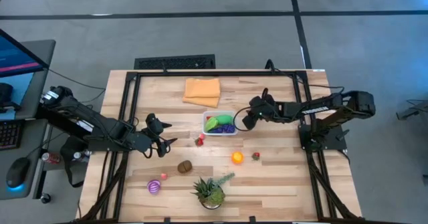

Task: Pick and placing Produce into tupperware
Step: Put the top pink peach into the transparent container

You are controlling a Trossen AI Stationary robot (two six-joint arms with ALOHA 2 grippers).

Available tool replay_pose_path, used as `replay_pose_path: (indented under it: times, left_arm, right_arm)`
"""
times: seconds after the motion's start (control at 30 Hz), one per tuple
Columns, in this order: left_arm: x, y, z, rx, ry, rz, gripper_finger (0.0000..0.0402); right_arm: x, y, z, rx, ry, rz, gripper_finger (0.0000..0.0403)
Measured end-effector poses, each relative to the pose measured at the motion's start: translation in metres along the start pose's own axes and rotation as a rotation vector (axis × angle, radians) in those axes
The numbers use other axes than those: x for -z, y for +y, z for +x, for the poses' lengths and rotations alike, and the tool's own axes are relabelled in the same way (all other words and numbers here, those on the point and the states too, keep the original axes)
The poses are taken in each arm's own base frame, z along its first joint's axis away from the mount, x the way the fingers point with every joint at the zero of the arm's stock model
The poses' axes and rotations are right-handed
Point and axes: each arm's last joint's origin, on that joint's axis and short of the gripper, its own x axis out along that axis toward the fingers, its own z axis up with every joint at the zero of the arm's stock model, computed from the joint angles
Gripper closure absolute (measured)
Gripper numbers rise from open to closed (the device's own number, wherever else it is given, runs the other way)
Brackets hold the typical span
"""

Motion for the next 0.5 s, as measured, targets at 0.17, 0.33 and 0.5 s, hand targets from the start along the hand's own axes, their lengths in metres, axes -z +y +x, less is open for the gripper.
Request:
replay_pose_path:
  times: [0.17,0.33,0.5]
  left_arm:
    - [0.0,0.0,0.0,0.0,0.0,0.0,0.0081]
    - [0.0,0.0,0.0,0.0,0.0,0.0,0.0081]
    - [0.0,0.0,0.0,-0.001,0.0,0.002,0.0081]
  right_arm:
    - [-0.019,0.01,-0.005,-0.088,-0.035,-0.046,0.0289]
    - [-0.03,0.024,-0.013,-0.166,-0.064,-0.106,0.0289]
    - [-0.03,0.037,-0.015,-0.25,-0.06,-0.151,0.0289]
